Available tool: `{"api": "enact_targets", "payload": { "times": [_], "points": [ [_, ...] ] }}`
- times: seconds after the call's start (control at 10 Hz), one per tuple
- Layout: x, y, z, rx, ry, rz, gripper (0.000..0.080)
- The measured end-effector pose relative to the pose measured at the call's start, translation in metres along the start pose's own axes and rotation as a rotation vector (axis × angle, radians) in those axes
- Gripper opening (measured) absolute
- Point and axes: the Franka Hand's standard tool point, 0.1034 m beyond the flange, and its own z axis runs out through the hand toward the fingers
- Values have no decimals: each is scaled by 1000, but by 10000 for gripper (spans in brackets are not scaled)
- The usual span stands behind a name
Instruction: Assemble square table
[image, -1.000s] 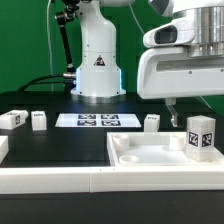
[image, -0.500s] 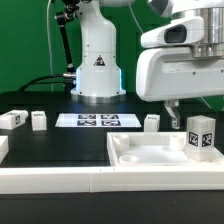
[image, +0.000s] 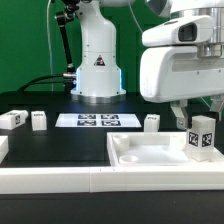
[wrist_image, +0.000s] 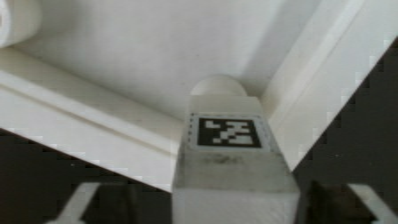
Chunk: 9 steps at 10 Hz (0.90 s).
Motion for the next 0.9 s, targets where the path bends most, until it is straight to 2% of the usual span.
{"api": "enact_targets", "payload": {
  "times": [0.1, 0.2, 0.5, 0.9],
  "points": [
    [0, 0, 0, 0, 0, 13, 430],
    [0, 0, 0, 0, 0, 26, 288],
    [0, 0, 0, 5, 1, 174, 288],
    [1, -2, 1, 10, 11, 650, 290]
  ]
}}
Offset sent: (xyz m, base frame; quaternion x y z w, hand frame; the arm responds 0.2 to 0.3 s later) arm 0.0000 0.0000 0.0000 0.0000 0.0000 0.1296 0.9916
